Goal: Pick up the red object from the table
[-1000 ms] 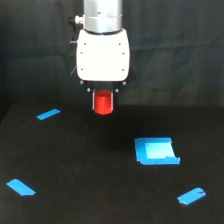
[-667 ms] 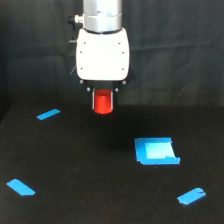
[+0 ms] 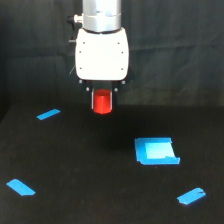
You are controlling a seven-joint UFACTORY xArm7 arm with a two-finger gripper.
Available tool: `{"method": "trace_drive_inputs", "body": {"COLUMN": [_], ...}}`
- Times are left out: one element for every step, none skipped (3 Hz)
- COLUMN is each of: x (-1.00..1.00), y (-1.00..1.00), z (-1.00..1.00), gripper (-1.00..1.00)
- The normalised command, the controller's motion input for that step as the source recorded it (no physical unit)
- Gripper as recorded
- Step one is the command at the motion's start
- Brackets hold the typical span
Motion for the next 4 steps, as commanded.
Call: {"method": "trace_drive_inputs", "body": {"x": [0.03,0.04,-0.04,0.04], "y": [0.12,0.01,-0.10,-0.08], "z": [0.07,0.06,0.13,0.01], "gripper": [-0.91,-0.93,-0.89,-1.00]}}
